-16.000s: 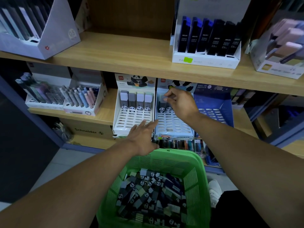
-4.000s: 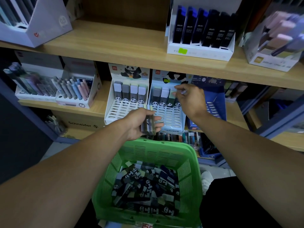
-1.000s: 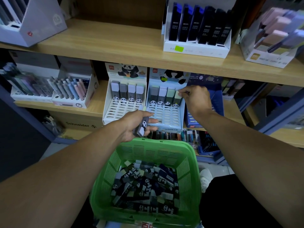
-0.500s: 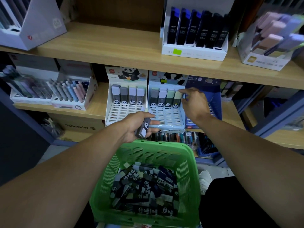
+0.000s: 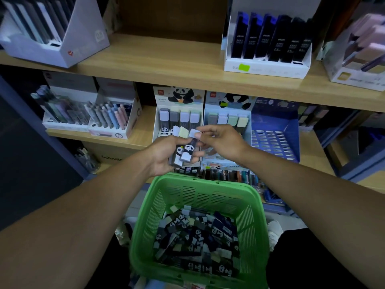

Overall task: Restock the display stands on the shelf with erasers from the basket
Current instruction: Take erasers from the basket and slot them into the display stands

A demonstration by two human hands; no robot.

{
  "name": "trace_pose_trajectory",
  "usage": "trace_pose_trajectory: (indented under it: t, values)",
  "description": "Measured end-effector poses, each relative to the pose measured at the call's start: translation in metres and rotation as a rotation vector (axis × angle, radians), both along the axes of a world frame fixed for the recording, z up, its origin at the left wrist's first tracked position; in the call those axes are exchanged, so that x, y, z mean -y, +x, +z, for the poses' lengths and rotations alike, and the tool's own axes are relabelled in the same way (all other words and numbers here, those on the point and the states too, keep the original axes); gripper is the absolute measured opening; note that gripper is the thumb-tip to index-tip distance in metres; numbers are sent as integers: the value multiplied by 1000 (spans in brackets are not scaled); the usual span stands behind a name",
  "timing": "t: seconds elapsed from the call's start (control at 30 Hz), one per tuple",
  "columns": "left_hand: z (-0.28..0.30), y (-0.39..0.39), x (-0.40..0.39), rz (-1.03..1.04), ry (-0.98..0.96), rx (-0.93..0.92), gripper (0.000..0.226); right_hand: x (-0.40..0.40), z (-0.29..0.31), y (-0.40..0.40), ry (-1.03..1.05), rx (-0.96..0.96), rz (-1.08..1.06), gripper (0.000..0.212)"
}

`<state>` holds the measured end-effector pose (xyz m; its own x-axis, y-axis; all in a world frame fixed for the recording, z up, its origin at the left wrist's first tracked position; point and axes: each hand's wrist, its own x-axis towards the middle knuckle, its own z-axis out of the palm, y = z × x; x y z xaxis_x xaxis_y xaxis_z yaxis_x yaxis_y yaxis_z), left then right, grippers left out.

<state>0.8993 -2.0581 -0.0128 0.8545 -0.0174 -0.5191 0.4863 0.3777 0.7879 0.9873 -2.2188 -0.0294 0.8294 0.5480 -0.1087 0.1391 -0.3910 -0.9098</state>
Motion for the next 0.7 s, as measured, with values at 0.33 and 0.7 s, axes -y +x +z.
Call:
trace_pose_trajectory:
  t: [0.33,0.7]
  values:
    - [-6,-7,-27,127,65,-102,27,-34,9,-2,297,-384,-201,15]
    - [-19,-11,-61,500,87,-100,28,-80,-5,1,130,422,-146,8]
